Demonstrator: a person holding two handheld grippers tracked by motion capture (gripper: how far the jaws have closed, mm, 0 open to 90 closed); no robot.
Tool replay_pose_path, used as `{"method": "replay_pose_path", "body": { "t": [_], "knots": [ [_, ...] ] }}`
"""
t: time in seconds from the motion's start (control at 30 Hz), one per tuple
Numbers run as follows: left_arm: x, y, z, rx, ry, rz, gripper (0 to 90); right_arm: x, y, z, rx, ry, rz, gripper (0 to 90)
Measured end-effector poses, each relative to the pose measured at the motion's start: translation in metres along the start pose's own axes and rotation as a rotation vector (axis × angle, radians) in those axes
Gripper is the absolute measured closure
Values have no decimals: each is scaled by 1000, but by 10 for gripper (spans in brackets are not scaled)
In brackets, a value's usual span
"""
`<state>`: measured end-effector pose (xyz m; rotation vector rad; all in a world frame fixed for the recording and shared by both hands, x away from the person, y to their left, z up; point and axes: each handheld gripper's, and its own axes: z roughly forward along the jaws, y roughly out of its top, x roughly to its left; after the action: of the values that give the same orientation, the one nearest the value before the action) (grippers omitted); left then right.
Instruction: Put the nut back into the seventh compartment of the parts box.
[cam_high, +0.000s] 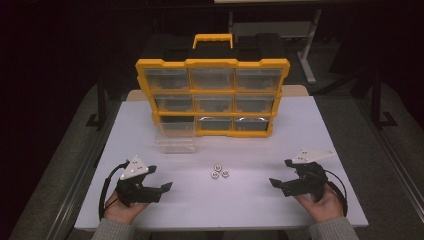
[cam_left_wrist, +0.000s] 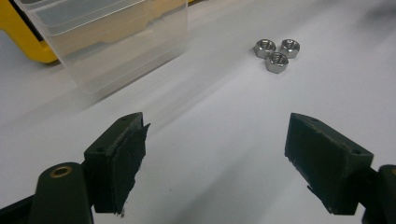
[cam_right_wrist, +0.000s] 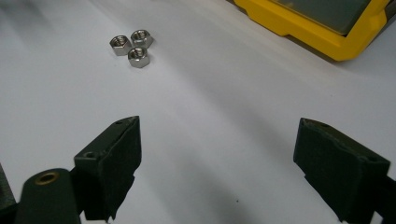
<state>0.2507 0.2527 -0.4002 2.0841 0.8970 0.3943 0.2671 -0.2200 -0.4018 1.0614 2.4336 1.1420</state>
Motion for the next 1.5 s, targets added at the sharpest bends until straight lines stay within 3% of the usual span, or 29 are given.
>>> {"method": "replay_pose_path", "body": {
  "t": [0.4, 0.87, 1.23, 1.5],
  "knots": [
    [2, -2, 1, -5, -5, -20, 205, 2, 1, 5, 29, 4, -2, 143],
    [1, -3, 3, 2, -4, -2, 204, 8, 5, 14, 73, 30, -23, 147],
    [2, -3, 3, -4, -1, 9, 202, 25, 32, 29, 151, 74, -80, 183],
    [1, -3, 5, -3, -5, 7, 202, 37, 58, 49, 208, 111, -126, 199]
  ]
}}
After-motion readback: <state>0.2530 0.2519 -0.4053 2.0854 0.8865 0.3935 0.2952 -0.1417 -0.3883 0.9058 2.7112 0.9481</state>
